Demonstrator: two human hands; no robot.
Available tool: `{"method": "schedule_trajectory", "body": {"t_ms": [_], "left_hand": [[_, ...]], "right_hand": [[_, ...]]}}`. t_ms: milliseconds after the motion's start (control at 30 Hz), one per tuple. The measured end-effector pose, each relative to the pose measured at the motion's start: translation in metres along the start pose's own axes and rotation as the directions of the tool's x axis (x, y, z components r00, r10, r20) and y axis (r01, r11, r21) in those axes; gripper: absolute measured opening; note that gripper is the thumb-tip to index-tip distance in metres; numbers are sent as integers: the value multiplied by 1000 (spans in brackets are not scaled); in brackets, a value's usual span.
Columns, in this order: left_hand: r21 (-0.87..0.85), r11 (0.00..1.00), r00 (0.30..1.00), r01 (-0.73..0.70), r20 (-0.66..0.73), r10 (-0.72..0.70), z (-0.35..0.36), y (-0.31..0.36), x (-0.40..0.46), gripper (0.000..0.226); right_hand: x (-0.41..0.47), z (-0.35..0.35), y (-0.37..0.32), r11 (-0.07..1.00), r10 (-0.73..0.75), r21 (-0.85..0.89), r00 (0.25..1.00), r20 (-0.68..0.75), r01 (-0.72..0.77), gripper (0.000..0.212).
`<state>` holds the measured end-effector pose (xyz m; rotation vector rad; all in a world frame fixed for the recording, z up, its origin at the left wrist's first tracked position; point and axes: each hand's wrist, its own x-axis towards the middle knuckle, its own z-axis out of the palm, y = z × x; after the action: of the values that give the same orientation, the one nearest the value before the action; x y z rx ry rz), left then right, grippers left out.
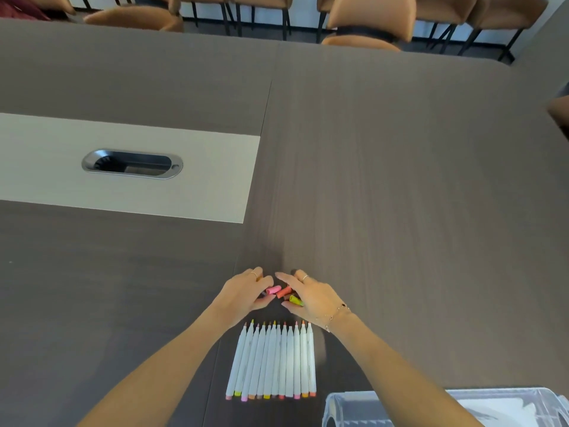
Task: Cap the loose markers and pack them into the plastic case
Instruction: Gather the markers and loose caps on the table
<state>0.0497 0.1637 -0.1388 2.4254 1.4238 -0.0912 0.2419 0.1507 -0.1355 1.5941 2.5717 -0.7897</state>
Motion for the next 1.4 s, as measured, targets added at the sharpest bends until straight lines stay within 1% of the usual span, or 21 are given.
{"method": "schedule_trajectory", "body": {"t_ms": [100,200,367,433,567,700,800,900,967,1100,1133,1200,1267,1333,1400], "left_hand": [[-121,993,1000,1,-9,-2,2,-4,-4,30],[-177,984,1000,-21,-8,20,2,-7,-5,32],[-123,992,999,-34,-17,32,-1,-5,-3,55],[-151,988,1000,-16,-18,13,0,-3,-3,63],[-211,977,1000,-28,-7,27,2,-3,-5,68],[-267,964,999,7,51,6,-1,-5,-8,76],[-307,950,997,47,80,-24,-3,-5,-11,82],[-310,949,994,59,105,-27,-4,-4,-14,88],[-294,955,994,39,105,-8,-4,-4,-14,86],[-227,974,995,-26,83,46,-1,-7,-15,74],[-236,972,998,-18,56,32,0,-8,-17,73],[-276,959,997,67,-5,-71,-1,-11,-20,73],[-239,959,984,153,-56,-171,-1,-16,-25,69],[-249,946,972,206,-57,-227,0,-21,-32,63],[-325,913,965,246,-8,-262,2,-23,-37,59]], "right_hand": [[-2,1,1,998,7,62,1000,-1,-7,67],[-4,0,4,993,29,112,1000,-5,-28,76],[-6,-3,6,987,65,148,997,-38,-59,88],[-8,0,7,983,78,170,996,-43,-69,90],[-12,6,8,950,128,292,991,-42,-110,88],[-18,9,17,902,196,403,979,-59,-156,76],[-26,7,27,918,182,362,983,-12,-165,70],[-32,7,32,943,136,305,991,18,-135,68],[-32,11,32,951,125,283,992,19,-125,66],[-31,14,28,948,154,284,988,-20,-142,63],[-32,14,27,947,154,290,988,-27,-140,62],[-34,12,27,944,156,298,987,-31,-140,61],[-36,9,28,949,160,278,986,-33,-145,60],[-38,5,29,951,179,262,983,-44,-162,58],[-39,1,28,940,215,278,976,-38,-196,56]]}}
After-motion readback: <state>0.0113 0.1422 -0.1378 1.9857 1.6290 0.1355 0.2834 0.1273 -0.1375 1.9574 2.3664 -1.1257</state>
